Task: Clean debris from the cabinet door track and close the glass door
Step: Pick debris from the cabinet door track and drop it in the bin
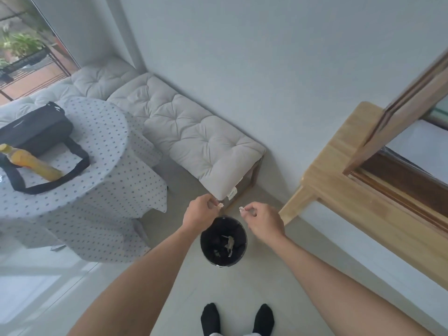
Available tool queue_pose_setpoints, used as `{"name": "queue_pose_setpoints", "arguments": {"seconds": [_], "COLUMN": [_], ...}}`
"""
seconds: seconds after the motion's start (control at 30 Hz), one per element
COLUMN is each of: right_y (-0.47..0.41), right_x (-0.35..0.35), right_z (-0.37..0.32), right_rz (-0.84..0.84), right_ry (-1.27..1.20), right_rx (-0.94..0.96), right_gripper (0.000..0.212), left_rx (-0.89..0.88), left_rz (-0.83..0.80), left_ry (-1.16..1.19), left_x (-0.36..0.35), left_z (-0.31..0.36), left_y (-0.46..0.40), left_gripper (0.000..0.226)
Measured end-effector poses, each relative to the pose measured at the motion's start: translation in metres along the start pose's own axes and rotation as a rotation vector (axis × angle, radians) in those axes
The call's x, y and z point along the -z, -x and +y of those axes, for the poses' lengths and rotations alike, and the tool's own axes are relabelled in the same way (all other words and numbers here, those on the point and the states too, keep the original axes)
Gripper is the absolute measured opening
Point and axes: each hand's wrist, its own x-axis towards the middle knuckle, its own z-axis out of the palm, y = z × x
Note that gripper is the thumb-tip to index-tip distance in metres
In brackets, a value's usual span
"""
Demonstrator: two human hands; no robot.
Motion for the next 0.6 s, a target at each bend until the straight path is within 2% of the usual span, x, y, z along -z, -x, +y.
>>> {"name": "queue_pose_setpoints", "arguments": {"seconds": [0.1, 0.23, 0.6], "right_y": [-0.006, -0.007, 0.007], "right_x": [-0.007, -0.008, 0.033], "right_z": [-0.002, 0.003, 0.008], "right_rz": [-0.076, -0.096, 0.030], "right_ry": [0.028, 0.051, -0.028], "right_rx": [-0.015, -0.036, -0.016], "right_gripper": [0.032, 0.041, 0.041], "left_rx": [0.038, 0.060, 0.006], "left_rz": [-0.033, -0.050, -0.029], "left_ry": [-0.075, -0.157, -0.113], "left_x": [0.001, 0.005, 0.007], "left_z": [-0.008, -0.015, 0.018], "left_y": [-0.002, -0.002, 0.010], "left_gripper": [0.018, 0.031, 0.037]}}
